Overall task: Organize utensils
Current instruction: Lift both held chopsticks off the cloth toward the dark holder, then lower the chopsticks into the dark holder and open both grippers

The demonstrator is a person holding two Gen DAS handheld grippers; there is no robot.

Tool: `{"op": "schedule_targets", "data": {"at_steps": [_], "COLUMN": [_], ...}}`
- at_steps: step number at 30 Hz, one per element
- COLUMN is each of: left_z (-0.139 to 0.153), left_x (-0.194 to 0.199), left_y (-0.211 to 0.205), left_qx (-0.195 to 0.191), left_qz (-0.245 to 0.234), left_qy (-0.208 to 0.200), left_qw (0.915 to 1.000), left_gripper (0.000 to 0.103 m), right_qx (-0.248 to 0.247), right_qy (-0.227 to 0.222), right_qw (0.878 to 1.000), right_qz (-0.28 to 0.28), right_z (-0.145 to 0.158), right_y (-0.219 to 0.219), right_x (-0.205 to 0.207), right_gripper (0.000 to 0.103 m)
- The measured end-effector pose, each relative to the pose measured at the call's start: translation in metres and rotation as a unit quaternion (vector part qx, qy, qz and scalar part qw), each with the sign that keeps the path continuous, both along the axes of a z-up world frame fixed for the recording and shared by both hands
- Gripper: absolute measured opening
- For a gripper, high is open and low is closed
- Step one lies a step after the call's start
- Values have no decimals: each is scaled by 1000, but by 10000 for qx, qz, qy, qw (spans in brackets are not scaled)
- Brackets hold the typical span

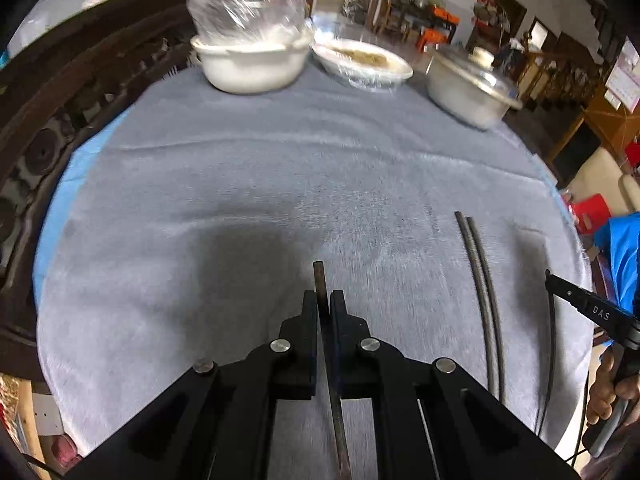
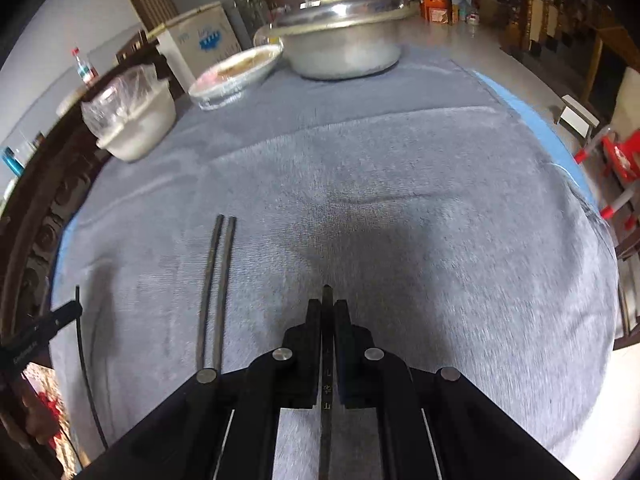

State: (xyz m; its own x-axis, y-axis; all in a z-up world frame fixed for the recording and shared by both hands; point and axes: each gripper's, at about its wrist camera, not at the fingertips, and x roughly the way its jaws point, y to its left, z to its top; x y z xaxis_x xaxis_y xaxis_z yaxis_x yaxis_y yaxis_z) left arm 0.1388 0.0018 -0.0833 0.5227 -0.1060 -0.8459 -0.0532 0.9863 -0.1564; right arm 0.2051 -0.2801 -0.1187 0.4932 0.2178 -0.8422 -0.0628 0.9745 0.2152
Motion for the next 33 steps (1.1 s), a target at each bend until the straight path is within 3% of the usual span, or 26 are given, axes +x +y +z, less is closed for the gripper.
{"op": "schedule_targets", "data": {"at_steps": [10, 21, 28, 33], "left_z": [59, 115, 142, 143], "left_x": [-79, -158, -189, -184], "left_y": [13, 6, -1, 3], "left_qx": [-127, -128, -212, 55], "left_qz": [418, 321, 132, 179], "left_qy": [-1194, -2486, -2907, -2874], "left_qw": [9919, 9680, 9565, 9576], "left_gripper": [6, 6, 6, 6], "right_qx": [275, 380, 469, 500], "right_qy": [-982, -2063, -2693, -3133], "right_qw": [9944, 9761, 9600, 9462], "right_qz": [-269, -560, -606, -638], "right_z": [50, 94, 124, 144], "right_y": [-18, -22, -25, -28], "right_x": [-66, -151, -189, -208], "right_gripper": [7, 7, 7, 7]}}
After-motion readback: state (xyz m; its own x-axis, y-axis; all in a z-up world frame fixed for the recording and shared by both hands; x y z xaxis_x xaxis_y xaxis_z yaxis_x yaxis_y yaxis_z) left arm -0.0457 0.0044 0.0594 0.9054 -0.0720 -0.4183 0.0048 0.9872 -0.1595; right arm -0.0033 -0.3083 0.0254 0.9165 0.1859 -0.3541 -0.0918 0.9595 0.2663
